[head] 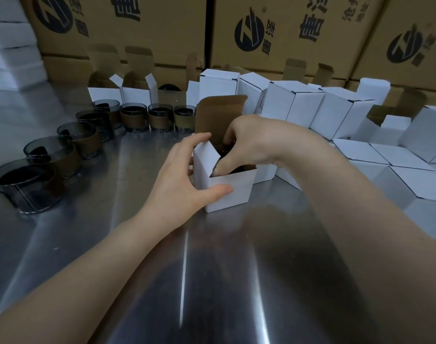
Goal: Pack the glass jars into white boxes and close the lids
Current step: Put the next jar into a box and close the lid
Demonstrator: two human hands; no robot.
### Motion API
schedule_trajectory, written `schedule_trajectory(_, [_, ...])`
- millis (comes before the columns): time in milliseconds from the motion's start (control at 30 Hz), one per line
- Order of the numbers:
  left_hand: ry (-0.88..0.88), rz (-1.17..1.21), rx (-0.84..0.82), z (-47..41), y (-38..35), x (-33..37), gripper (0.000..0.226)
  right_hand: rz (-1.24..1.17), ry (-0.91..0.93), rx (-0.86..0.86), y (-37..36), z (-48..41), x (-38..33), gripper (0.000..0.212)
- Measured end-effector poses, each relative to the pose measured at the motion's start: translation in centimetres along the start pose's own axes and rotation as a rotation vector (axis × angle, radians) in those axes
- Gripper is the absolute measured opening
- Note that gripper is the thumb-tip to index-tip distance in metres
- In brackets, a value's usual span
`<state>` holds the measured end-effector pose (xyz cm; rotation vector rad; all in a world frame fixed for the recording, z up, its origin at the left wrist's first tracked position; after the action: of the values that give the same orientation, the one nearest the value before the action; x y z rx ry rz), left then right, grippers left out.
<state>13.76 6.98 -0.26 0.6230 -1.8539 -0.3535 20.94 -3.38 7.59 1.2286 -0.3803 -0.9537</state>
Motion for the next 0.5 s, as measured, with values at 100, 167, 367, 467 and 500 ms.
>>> schedule_trajectory(100, [0.014,0.045,-0.018,0.0,0.2,-0.2,0.082,-0.245,0.154,0.092,0.8,1.2,1.0,0.054])
schedule_trajectory(167, [0.019,0.081,-0.035,0.0,0.1,-0.1,0.079,-0.360,0.244,0.123,0.8,1.8,1.7,0.037])
schedule_trajectory(367, [0.039,0.168,-0.077,0.1,-0.4,0.4,0.062,-0.473,0.277,0.173,-0.9,1.5,3.5,0.013])
schedule_trajectory(467, [0.050,0.248,-0.052,0.0,-0.1,0.9,0.051,-0.610,0.273,0.267,-0.7,1.1,4.2,0.018])
schedule_trajectory(500, [0.045,0.250,-0.036,-0.1,0.0,1.1,0.041,-0.688,0.279,0.282,-0.7,0.9,4.3,0.027])
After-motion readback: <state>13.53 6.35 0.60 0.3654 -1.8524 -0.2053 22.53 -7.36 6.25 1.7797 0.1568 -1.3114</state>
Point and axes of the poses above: each hand's wrist, its own z-axis away from the middle knuckle, its own y-axis out of the back of the hand, x = y × z, the point moved 6 cm from there along -z, towards the middle knuckle, and after that the axes turned 13 degrees about -x, right-handed, at the moved point
